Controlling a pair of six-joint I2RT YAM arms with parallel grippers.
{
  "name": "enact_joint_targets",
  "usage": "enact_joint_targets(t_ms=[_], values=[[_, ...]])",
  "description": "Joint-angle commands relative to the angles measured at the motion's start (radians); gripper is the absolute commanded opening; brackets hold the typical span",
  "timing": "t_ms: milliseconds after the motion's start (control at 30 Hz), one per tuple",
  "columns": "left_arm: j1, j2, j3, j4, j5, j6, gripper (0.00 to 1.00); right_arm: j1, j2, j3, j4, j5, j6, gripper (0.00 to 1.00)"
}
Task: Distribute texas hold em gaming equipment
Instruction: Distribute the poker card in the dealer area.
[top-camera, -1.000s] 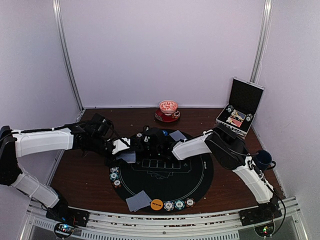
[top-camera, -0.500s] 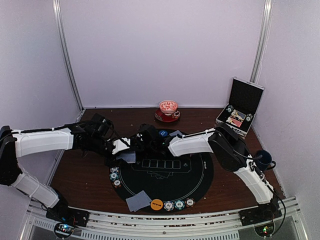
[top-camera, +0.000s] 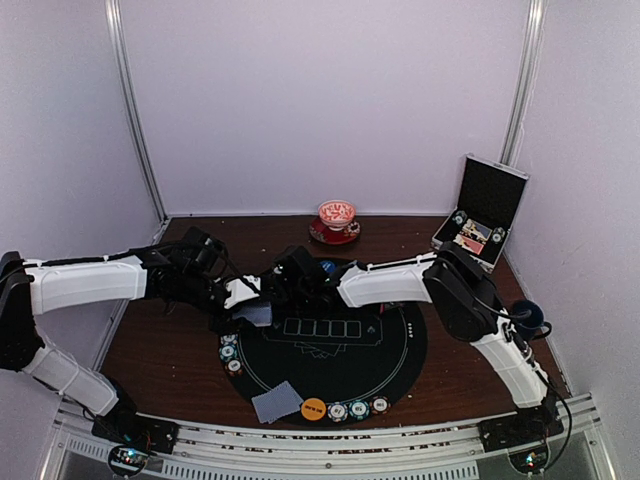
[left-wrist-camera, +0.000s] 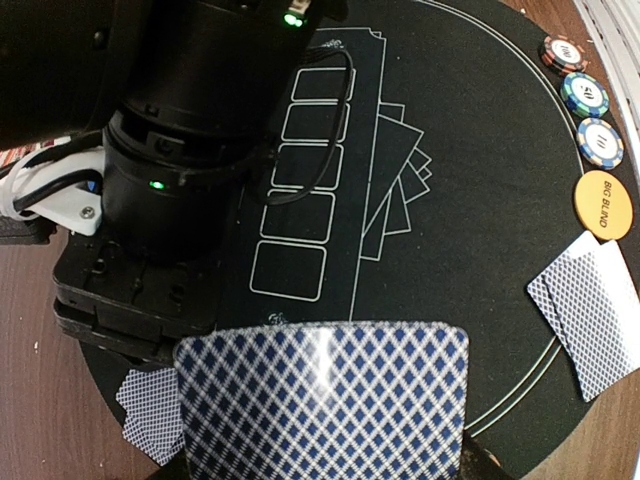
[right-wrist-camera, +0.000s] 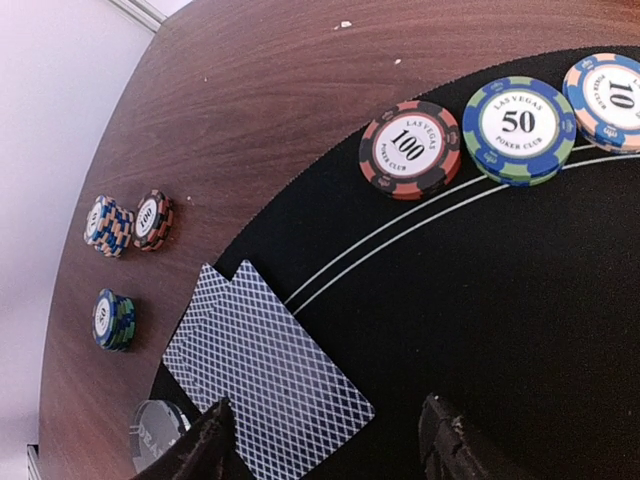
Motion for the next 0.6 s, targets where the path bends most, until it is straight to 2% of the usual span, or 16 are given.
enact_joint_targets(t_ms=[0, 567], values=[[-0.004, -0.033, -0.007, 0.02, 0.021, 0.008, 0.59, 0.018, -0.05, -0.037, -0.002, -0.061, 0.013, 0.64], [-0.005, -0.03, -0.007, 0.019, 0.019, 0.009, 0.59, 0.028, 0.076, 0.083, -0.002, -0.049, 0.004, 0.64]])
